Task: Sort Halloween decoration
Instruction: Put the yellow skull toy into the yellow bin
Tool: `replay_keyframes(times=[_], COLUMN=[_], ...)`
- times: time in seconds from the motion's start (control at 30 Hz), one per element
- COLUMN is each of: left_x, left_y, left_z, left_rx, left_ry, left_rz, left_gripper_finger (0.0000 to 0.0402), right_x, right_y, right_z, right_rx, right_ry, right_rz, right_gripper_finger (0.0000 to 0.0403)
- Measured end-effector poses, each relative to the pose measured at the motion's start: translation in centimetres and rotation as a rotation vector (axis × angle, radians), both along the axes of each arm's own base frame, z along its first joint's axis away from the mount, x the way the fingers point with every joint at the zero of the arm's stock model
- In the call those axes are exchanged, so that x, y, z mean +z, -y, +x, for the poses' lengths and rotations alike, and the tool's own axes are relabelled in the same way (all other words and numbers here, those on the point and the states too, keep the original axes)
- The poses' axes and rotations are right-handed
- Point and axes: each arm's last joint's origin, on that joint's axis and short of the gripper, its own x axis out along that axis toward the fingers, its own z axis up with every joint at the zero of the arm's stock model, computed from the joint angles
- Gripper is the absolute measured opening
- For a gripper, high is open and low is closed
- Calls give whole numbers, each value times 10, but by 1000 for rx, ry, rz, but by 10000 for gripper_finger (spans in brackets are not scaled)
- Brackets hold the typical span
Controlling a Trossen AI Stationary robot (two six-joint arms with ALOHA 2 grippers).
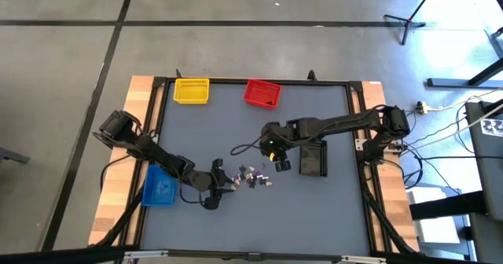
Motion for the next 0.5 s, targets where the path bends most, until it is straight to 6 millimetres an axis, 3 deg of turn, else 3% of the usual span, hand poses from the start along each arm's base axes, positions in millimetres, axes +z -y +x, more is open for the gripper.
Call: replay_keyframes(times=[0.5], left_x=[-11], left_y=[1], left_z=[3], left_rx=[-2], left_ry=[-2], left_rz=[2], left_gripper_finger=[137], right_x=[0], right_y=[0], right_z=[0], right_rx=[3], right_ry=[-1], right_rz=[5], right_gripper_finger=[161])
